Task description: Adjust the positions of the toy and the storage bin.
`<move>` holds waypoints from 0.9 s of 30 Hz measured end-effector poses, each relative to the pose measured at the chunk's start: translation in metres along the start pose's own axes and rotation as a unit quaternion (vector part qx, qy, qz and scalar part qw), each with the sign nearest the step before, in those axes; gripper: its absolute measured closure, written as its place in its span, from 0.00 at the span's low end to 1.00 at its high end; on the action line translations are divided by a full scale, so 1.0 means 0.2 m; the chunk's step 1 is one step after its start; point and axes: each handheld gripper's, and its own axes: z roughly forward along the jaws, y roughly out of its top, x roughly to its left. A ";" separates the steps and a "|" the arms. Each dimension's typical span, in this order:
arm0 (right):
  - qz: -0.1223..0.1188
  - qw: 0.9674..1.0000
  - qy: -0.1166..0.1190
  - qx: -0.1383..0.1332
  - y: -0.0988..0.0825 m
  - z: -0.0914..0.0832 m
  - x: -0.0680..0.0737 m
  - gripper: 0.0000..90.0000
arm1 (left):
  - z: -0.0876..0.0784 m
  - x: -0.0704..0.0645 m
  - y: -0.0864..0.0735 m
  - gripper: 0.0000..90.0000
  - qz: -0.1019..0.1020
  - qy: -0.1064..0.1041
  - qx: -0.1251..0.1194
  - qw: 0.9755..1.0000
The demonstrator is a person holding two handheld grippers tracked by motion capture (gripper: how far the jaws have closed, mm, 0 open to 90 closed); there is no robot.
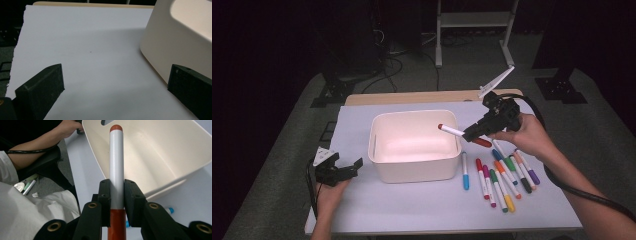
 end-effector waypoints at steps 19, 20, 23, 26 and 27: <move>-0.027 0.999 0.024 0.033 0.20 0.16 0.01 0.84 | 0.00 0.00 0.00 0.00 -0.002 -0.002 -0.001 1.000; -0.029 0.999 0.025 0.035 0.21 0.17 0.01 0.84 | 0.00 0.00 0.00 0.00 -0.002 -0.002 -0.001 1.000; -0.034 0.998 0.028 0.040 0.23 0.20 0.01 0.84 | 0.01 0.00 0.00 0.00 -0.001 -0.003 0.000 1.000; -0.038 0.998 0.031 0.048 0.26 0.23 0.01 0.84 | 0.01 0.00 0.00 0.00 -0.001 -0.004 0.000 1.000; -0.039 0.997 0.031 0.051 0.27 0.25 0.01 0.84 | 0.01 0.00 0.00 0.00 0.000 -0.004 0.000 1.000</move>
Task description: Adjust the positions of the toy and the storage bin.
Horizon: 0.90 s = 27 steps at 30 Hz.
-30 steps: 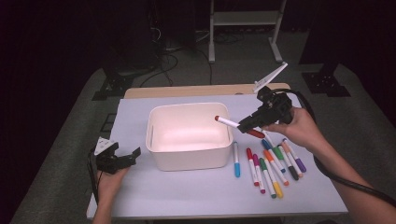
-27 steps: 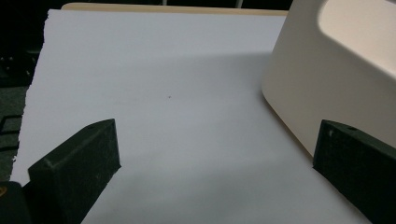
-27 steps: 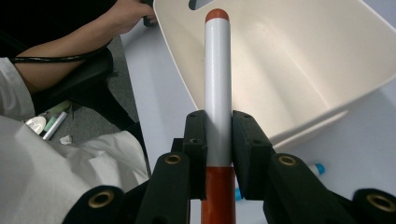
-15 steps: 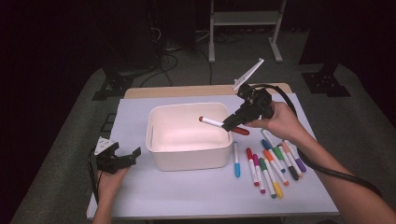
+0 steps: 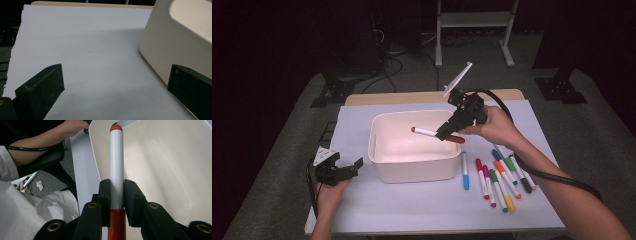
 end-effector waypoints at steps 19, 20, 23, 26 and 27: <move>-0.023 0.999 0.017 0.042 0.14 0.26 -0.06 0.84 | 0.00 0.01 0.00 0.00 -0.001 0.000 -0.003 1.000; -0.025 0.999 0.019 0.044 0.15 0.27 -0.06 0.84 | 0.00 0.00 0.00 0.00 -0.003 0.000 -0.004 1.000; -0.028 0.998 0.023 0.050 0.16 0.31 -0.08 0.84 | 0.00 0.01 0.00 0.00 -0.003 0.000 -0.004 1.000; -0.033 0.998 0.024 0.055 0.16 0.35 -0.09 0.84 | 0.00 0.01 0.00 0.00 -0.002 0.000 -0.003 1.000; -0.035 0.997 0.026 0.057 0.16 0.36 -0.09 0.84 | 0.00 0.01 0.00 0.00 -0.002 0.000 -0.003 1.000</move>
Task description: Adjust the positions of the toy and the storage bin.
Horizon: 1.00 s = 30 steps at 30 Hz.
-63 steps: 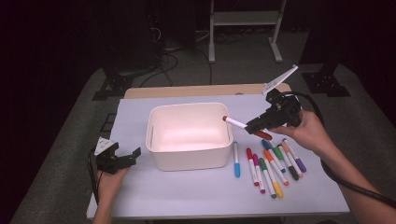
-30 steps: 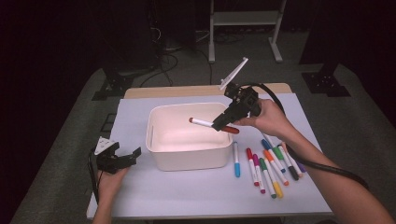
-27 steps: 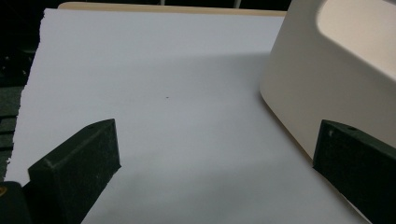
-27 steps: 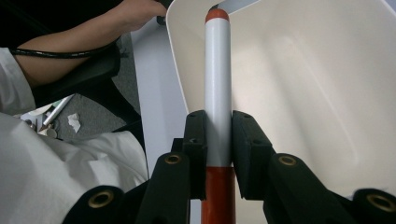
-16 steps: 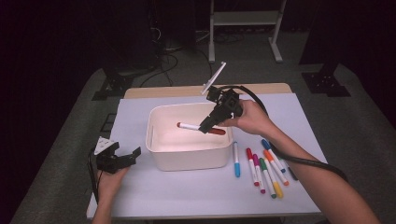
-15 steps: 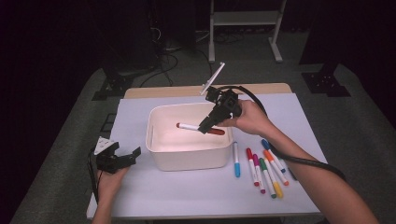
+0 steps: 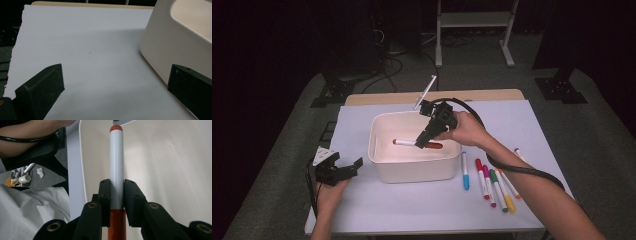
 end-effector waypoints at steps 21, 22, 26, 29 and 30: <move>0.014 0.999 -0.010 0.047 0.05 0.16 -0.04 0.67 | 0.00 0.00 0.00 0.00 -0.001 0.000 -0.001 1.000; 0.016 0.999 -0.012 0.045 0.04 0.16 -0.04 0.67 | 0.00 0.00 0.00 0.00 0.000 0.000 0.000 1.000; 0.013 0.999 -0.018 0.033 0.03 0.12 -0.03 0.66 | 0.00 0.00 0.00 0.00 0.000 0.000 0.000 1.000; 0.014 0.999 -0.023 0.023 0.00 0.07 -0.01 0.66 | 0.00 0.00 0.00 0.00 0.000 0.001 0.000 1.000; 0.015 0.999 -0.024 0.019 -0.01 0.05 -0.01 0.66 | 0.00 0.00 0.00 0.00 0.000 0.001 0.000 1.000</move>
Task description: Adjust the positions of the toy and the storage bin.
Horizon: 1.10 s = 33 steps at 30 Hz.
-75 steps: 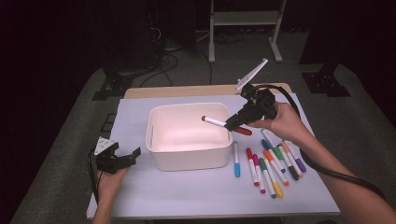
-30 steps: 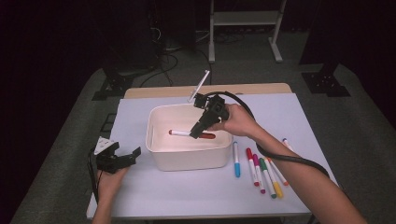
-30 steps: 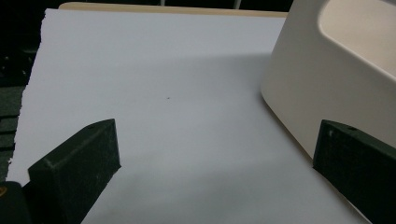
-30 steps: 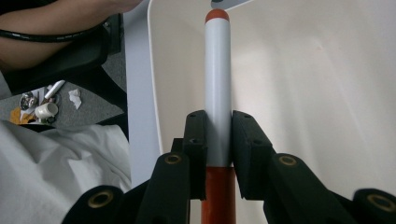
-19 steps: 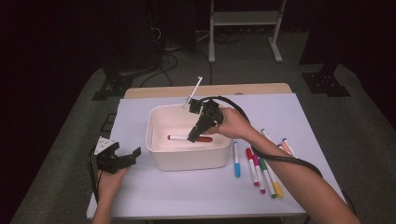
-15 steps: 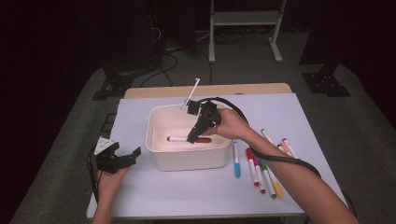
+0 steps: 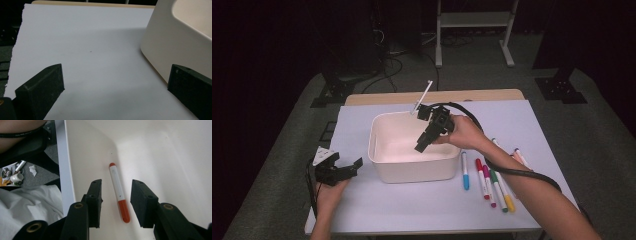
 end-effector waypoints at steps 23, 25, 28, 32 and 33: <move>0.084 0.986 -0.084 -0.116 -0.68 -0.55 0.01 0.67 | -0.01 -0.01 0.00 0.00 0.002 0.005 0.005 1.000; 0.098 0.984 -0.090 -0.118 -0.78 -0.55 -0.01 0.66 | -0.01 -0.01 0.00 0.00 0.003 0.006 0.006 1.000; 0.126 0.980 -0.095 -0.118 -0.93 -0.52 -0.05 0.66 | -0.01 -0.01 0.00 0.00 0.002 0.007 0.004 1.000; 0.162 0.974 -0.102 -0.117 -1.13 -0.47 -0.11 0.66 | -0.01 -0.01 -0.01 0.00 0.005 0.009 0.006 1.000; 0.173 0.973 -0.101 -0.116 -1.17 -0.45 -0.12 0.66 | -0.01 -0.01 -0.01 0.00 0.006 0.009 0.007 1.000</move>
